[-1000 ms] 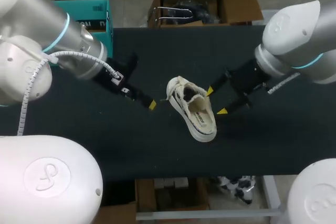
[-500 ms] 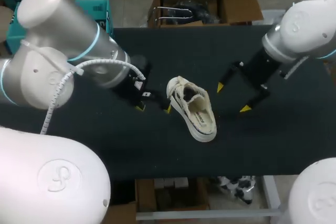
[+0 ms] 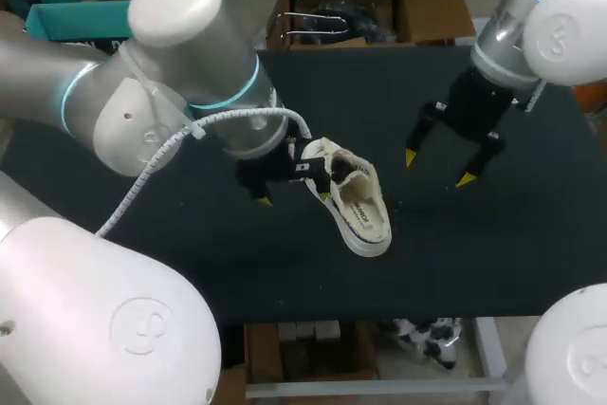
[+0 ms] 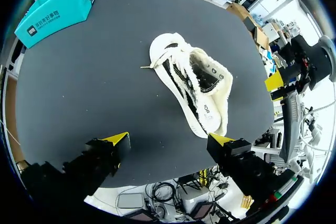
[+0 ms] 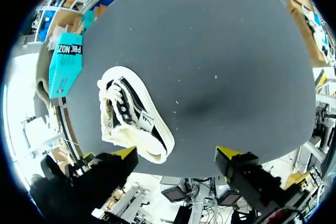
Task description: Open the shoe tongue, take the insole out of the shoe, put the insole back into the shoe, and pack the shoe into the shoebox
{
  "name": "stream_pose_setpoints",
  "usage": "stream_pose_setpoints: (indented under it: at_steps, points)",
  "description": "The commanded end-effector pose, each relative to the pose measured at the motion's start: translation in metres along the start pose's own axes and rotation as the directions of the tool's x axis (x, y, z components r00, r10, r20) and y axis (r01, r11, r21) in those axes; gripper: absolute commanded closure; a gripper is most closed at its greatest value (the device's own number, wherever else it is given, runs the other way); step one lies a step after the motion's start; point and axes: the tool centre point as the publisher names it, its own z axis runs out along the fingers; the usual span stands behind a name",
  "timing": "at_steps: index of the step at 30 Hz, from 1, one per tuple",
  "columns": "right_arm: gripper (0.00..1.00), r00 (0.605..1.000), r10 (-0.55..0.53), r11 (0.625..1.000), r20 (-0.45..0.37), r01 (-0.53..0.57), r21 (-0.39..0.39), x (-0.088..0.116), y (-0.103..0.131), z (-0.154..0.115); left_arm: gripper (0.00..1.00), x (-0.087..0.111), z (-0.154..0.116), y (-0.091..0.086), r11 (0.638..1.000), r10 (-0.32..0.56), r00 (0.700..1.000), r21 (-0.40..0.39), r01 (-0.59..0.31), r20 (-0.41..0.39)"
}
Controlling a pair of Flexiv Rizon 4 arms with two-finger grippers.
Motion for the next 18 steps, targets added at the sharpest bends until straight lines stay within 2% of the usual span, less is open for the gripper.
stream_pose_setpoints:
  at_steps: [1,4,6,7,9,14,16,18]
  points:
    - [0.0,0.997,-0.082,0.996,0.008,0.082,-0.032,-0.001,0.0,0.003,0.0,0.017,0.018,-0.002,0.992,-0.123,0.968,0.023,0.121,0.218]
    - [0.0,0.982,-0.172,0.983,0.075,0.176,-0.047,-0.005,0.003,0.0,0.0,0.023,0.031,-0.007,0.978,-0.203,0.953,0.006,0.207,0.225]
    - [0.0,0.972,-0.216,0.973,0.095,0.223,-0.061,-0.007,0.003,-0.003,0.0,0.025,0.039,-0.017,0.957,-0.284,0.926,0.011,0.29,0.248]
    - [0.0,0.96,-0.255,0.963,0.12,0.263,-0.062,-0.008,0.004,-0.005,0.0,0.026,0.043,-0.02,0.95,-0.298,0.92,-0.013,0.312,0.253]
    - [0.0,0.933,-0.327,0.938,0.152,0.34,-0.065,-0.012,0.005,-0.009,0.0,0.027,0.053,-0.026,0.941,-0.321,0.902,-0.014,0.339,0.288]
    - [0.0,0.843,-0.476,0.862,0.251,0.504,-0.058,-0.019,0.005,-0.017,0.0,0.029,0.069,-0.038,0.923,-0.355,0.886,-0.037,0.382,0.297]
    - [0.0,0.817,-0.514,0.837,0.26,0.545,-0.056,-0.025,0.006,-0.02,0.0,0.032,0.072,-0.039,0.925,-0.346,0.893,-0.054,0.376,0.289]
    - [0.0,0.751,-0.595,0.773,0.287,0.632,-0.053,-0.033,0.003,-0.024,0.0,0.035,0.076,-0.041,0.921,-0.353,0.888,-0.056,0.385,0.296]
